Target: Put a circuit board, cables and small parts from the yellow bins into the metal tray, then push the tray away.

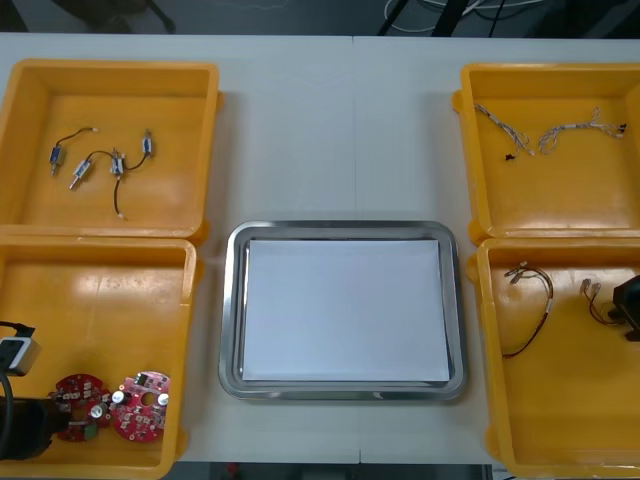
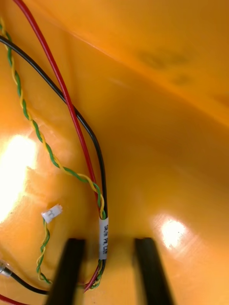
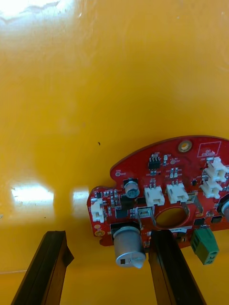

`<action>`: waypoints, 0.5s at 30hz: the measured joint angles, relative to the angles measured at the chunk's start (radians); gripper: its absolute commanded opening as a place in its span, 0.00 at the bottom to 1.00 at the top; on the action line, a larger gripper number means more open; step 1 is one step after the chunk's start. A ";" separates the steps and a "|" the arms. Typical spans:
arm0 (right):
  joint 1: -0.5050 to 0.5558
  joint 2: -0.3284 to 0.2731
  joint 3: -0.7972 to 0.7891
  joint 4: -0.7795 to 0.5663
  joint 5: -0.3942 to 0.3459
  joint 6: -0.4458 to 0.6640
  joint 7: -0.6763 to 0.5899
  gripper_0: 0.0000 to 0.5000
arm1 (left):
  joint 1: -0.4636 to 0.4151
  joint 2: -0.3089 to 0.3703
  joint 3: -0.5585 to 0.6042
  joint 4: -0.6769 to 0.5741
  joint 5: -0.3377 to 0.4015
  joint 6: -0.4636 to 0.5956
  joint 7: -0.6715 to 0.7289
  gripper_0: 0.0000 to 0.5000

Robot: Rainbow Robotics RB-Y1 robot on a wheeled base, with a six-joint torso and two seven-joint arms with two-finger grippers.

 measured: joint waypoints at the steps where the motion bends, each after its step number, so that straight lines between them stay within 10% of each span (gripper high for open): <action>1: 0.000 0.000 0.000 0.000 0.000 0.000 0.000 0.00 | -0.002 0.001 -0.001 0.000 0.001 0.000 0.000 1.00; 6: 0.000 0.000 0.003 0.000 0.001 -0.004 0.000 0.00 | -0.003 0.001 -0.001 0.000 0.004 0.000 0.000 0.97; 9: 0.000 0.000 0.003 0.000 0.001 -0.004 0.000 0.00 | -0.003 0.002 -0.002 0.000 0.006 0.000 0.000 0.50; 11: 0.000 0.000 0.003 -0.001 0.001 -0.004 0.000 0.00 | -0.005 0.004 -0.006 0.000 0.006 0.000 0.000 0.00; 15: -0.001 -0.001 0.003 -0.014 0.001 0.009 0.000 0.00 | -0.009 0.005 -0.014 0.001 0.006 0.000 0.000 0.00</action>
